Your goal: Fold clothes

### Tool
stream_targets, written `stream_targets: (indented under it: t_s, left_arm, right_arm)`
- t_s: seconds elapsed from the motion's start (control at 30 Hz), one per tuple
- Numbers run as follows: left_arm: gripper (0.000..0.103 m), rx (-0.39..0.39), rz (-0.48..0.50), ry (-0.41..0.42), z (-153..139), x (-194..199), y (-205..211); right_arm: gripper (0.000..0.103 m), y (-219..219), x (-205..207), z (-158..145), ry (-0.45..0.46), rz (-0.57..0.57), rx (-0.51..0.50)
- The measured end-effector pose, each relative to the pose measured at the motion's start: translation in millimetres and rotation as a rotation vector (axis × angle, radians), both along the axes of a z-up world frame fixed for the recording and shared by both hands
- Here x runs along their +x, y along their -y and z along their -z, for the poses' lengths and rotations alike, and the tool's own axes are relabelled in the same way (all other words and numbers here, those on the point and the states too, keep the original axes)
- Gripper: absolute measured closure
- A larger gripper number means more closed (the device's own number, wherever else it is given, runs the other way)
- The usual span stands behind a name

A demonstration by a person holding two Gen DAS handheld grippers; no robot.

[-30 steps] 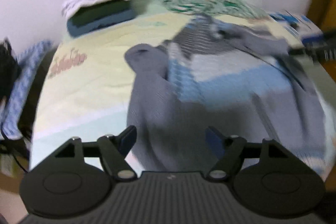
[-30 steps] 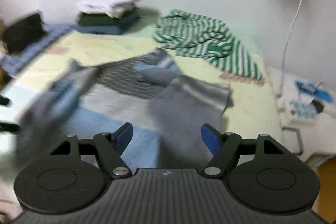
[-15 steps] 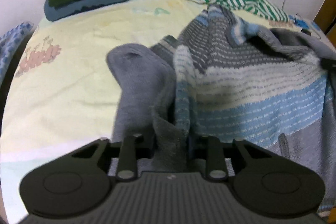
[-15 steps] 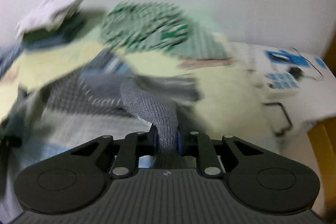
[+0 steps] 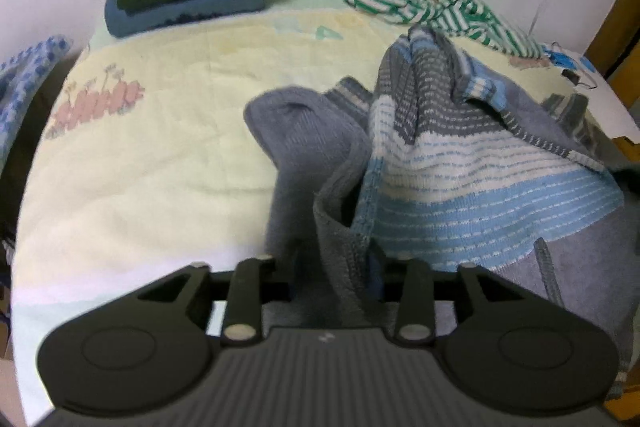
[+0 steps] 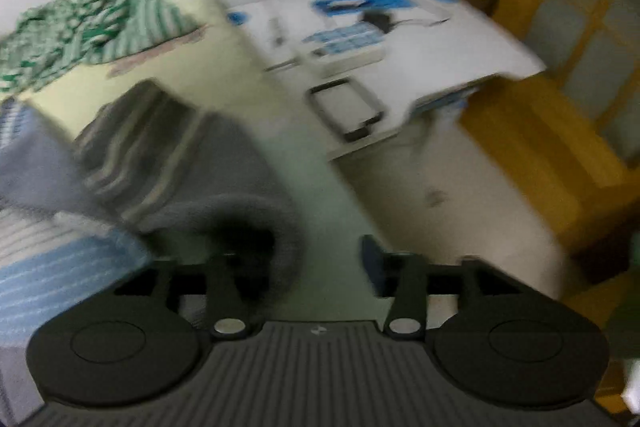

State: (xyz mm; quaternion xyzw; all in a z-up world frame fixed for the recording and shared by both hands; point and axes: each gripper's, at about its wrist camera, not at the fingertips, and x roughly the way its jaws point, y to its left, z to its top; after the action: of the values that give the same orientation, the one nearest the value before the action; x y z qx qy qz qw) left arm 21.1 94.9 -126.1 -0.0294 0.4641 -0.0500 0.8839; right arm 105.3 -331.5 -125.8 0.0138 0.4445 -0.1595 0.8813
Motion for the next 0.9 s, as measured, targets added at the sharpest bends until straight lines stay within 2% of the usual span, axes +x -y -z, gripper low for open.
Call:
stream_targets:
  t_s: [0.07,0.13,0.2,0.27,0.4,0.47,0.5,0.53,0.57,0.6,0.63,0.67,0.8,0.9]
  left_arm:
    - [0.028,0.042,-0.014,0.037,-8,-7,-3]
    - [0.022,0.069,-0.011,0.072,-11,-10,-6]
    - [0.020,0.052,-0.012,0.088,-13,-9,-12]
    - [0.014,0.000,-0.018,0.089,-14,-5,-21]
    - [0.011,-0.086,-0.044,0.076,-7,8,-36]
    - [0.014,-0.101,-0.062,0.055,0,20,-40]
    - [0.017,-0.109,-0.070,0.044,4,25,-42]
    - [0.024,-0.112,-0.072,0.037,7,30,-42]
    - [0.031,-0.109,-0.066,0.036,10,34,-41]
    - [0.033,-0.106,-0.059,0.034,13,38,-39]
    - [0.034,-0.103,-0.053,0.032,15,42,-37]
    - [0.034,-0.100,-0.046,0.030,18,46,-36]
    - [0.036,-0.104,-0.005,0.025,23,56,-28]
    - [0.038,-0.092,0.013,0.019,27,64,-19]
  right_arm:
    - [0.046,-14,-3,-20,0.092,-0.027,-0.028]
    - [0.039,-40,-6,-34,0.169,-0.144,-0.049]
    - [0.032,-78,-2,-38,0.208,-0.305,-0.120]
    - [0.030,-112,5,-30,0.223,-0.426,-0.227]
    - [0.032,-150,33,3,0.200,-0.528,-0.359]
    - [0.037,-146,54,18,0.144,-0.496,-0.337]
    - [0.043,-140,65,25,0.108,-0.467,-0.306]
    - [0.059,-134,73,30,0.082,-0.438,-0.260]
    - [0.063,-126,78,30,0.071,-0.410,-0.190]
    - [0.073,-119,81,29,0.064,-0.382,-0.136]
    - [0.089,-114,81,26,0.063,-0.355,-0.112]
    - [0.093,-109,81,22,0.068,-0.331,-0.098]
    - [0.096,-88,79,9,0.124,-0.212,-0.164]
    - [0.094,-66,82,8,0.110,-0.080,-0.220]
